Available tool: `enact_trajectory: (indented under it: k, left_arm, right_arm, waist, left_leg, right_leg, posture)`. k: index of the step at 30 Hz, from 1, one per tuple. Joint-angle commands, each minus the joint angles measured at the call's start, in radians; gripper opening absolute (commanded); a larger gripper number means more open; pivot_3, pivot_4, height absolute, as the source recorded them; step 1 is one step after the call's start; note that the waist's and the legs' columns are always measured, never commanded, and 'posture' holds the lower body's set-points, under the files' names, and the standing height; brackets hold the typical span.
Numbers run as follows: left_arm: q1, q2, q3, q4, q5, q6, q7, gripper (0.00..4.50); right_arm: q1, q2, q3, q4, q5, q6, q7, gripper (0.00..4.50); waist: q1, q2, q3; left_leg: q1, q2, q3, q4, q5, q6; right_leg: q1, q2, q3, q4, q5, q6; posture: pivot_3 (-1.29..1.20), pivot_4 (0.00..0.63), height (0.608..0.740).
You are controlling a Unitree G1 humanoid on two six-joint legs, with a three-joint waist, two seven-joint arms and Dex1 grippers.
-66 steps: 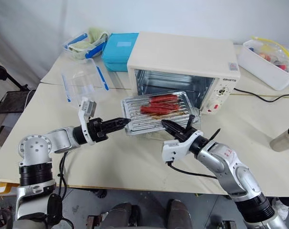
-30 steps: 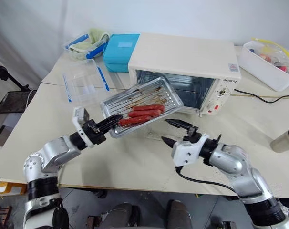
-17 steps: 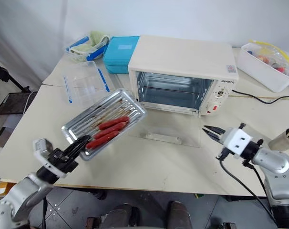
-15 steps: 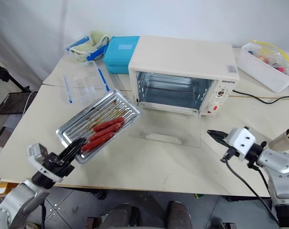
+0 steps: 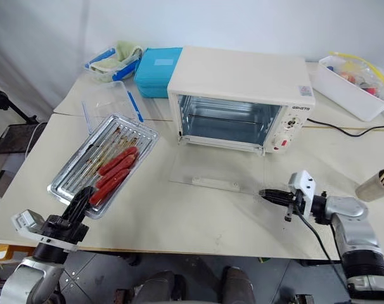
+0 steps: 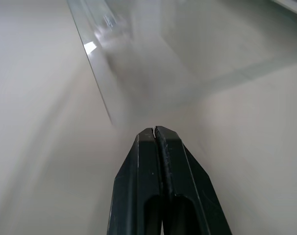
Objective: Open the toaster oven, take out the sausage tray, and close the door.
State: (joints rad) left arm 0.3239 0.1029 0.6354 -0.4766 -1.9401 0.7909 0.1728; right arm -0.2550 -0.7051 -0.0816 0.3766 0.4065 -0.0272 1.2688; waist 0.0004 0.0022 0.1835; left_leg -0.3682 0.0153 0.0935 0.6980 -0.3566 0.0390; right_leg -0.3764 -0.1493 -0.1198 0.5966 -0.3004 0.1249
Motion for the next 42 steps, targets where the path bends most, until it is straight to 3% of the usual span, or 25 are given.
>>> enact_trajectory:
  k: [1, 6, 17, 21, 31, 37, 42]
  left_arm:
    - [0.016, 0.001, -0.004, -0.062, -0.032, -0.041, -0.004, 0.0]
    - [0.019, 0.008, -0.017, -0.069, -0.032, -0.063, -0.004, 0.0]
    - [-0.054, 0.1, -0.025, 0.033, -0.032, 0.036, -0.038, 0.0]
    - [-0.118, 0.186, -0.054, 0.15, -0.032, 0.165, -0.073, 0.0]
    - [-0.409, 0.396, -0.263, 0.482, -0.032, 0.43, -0.114, 0.0]
    - [-0.647, 0.422, -0.477, 0.668, -0.027, 0.501, -0.079, 0.0]
    - [-0.82, 0.38, -0.595, 0.813, 0.117, 0.581, -0.142, 0.0]
  right_arm:
    - [-0.008, 0.015, -0.069, -0.066, 0.093, 0.038, 0.02, 0.05]
    - [-0.028, 0.041, -0.175, -0.18, 0.242, 0.142, -0.038, 0.05]
    - [-0.008, 0.007, -0.336, -0.43, 0.358, 0.294, -0.188, 0.05]
    - [0.149, -0.023, -0.381, -0.567, 0.369, 0.323, -0.169, 0.93]
    - [0.498, -0.017, -0.466, -0.713, 0.286, 0.148, -0.048, 4.44]
    - [0.646, 0.002, -0.525, -0.796, 0.295, 0.107, -0.032, 4.44]
    - [0.73, 0.008, -0.558, -0.887, 0.31, 0.141, -0.087, 4.44]
  waist:
    - [0.001, 0.0, 0.0]
    - [0.0, 0.0, 0.0]
    - [0.007, 0.004, 0.002]
    - [0.024, 0.004, 0.001]
    - [0.025, 0.005, 0.001]
    - [0.026, 0.005, 0.001]
    - [0.026, 0.005, 0.001]
  left_leg:
    - [0.0, 0.0, 0.0, 0.0, 0.0, 0.0]
    - [-0.001, -0.001, 0.0, 0.0, -0.001, 0.002]
    - [-0.002, 0.0, 0.0, 0.0, -0.002, 0.001]
    - [-0.002, -0.001, 0.0, -0.001, -0.003, 0.001]
    - [0.0, -0.004, 0.002, -0.001, -0.003, 0.003]
    - [0.0, -0.004, 0.002, -0.001, -0.003, 0.002]
    - [0.0, -0.005, 0.003, -0.001, -0.002, 0.002]
  right_leg:
    - [0.0, 0.0, 0.0, 0.0, 0.0, 0.0]
    - [0.0, 0.0, 0.0, -0.003, 0.0, 0.001]
    - [0.0, 0.0, 0.0, -0.003, 0.0, 0.001]
    - [0.0, 0.001, 0.0, -0.002, 0.0, 0.001]
    - [0.0, 0.003, 0.003, 0.003, 0.001, 0.002]
    - [-0.001, 0.004, 0.003, 0.004, 0.001, 0.003]
    - [-0.001, 0.005, 0.003, 0.004, 0.002, 0.003]
  posture:
    - [0.0, 0.15, 0.74]
    - [0.0, 0.15, 0.74]
    - [0.0, 0.15, 0.74]
    - [0.0, 0.15, 0.74]
    - [0.0, 0.15, 0.74]
    - [0.0, 0.15, 0.74]
    - [0.0, 0.15, 0.74]
